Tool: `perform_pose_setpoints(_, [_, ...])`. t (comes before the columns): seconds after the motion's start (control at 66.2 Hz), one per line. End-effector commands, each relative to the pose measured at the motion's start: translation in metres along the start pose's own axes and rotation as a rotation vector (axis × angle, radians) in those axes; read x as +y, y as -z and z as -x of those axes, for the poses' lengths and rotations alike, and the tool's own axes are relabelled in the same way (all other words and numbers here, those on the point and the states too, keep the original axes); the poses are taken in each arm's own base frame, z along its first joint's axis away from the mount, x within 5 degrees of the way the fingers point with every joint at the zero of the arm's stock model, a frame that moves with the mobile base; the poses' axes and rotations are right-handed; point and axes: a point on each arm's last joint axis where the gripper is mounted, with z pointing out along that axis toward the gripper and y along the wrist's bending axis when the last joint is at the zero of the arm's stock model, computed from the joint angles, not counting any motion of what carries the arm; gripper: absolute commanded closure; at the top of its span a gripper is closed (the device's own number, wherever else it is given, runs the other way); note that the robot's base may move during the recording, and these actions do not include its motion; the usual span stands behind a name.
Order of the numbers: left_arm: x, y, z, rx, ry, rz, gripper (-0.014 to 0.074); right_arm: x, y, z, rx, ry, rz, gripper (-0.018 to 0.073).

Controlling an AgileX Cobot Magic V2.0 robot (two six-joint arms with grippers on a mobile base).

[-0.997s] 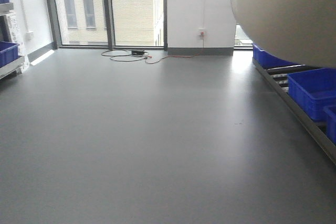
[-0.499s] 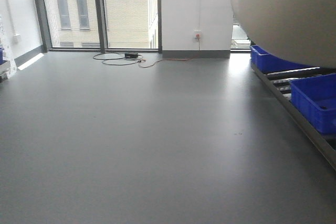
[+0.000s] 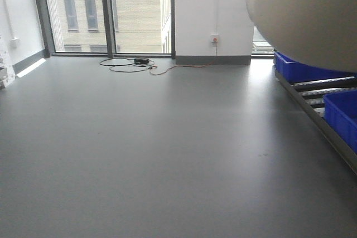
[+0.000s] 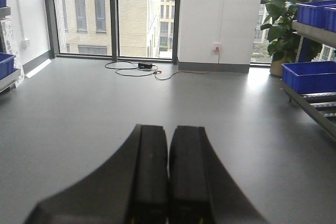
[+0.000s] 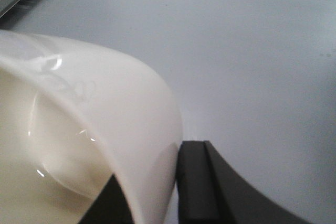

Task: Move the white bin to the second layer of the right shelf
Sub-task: 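Drive the base toward the windows beside the crate shelving, then turn the base toward the roller shelf with blue crates, holding the bin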

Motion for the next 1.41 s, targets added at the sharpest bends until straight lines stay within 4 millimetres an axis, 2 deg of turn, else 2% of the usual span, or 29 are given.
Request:
perform_pose_setpoints(0.0, [0.0005, -0.0010, -0.0046, -0.051, 0.009, -0.002, 0.0512, 0.0024, 0.0058, 0.0162, -0.120, -0.001, 0.013, 0.0506])
perform_pose_setpoints(1.39, [0.0005, -0.0010, -0.0046, -0.051, 0.009, -0.002, 0.0512, 0.0024, 0.0058, 0.0162, -0.120, -0.001, 0.013, 0.0506])
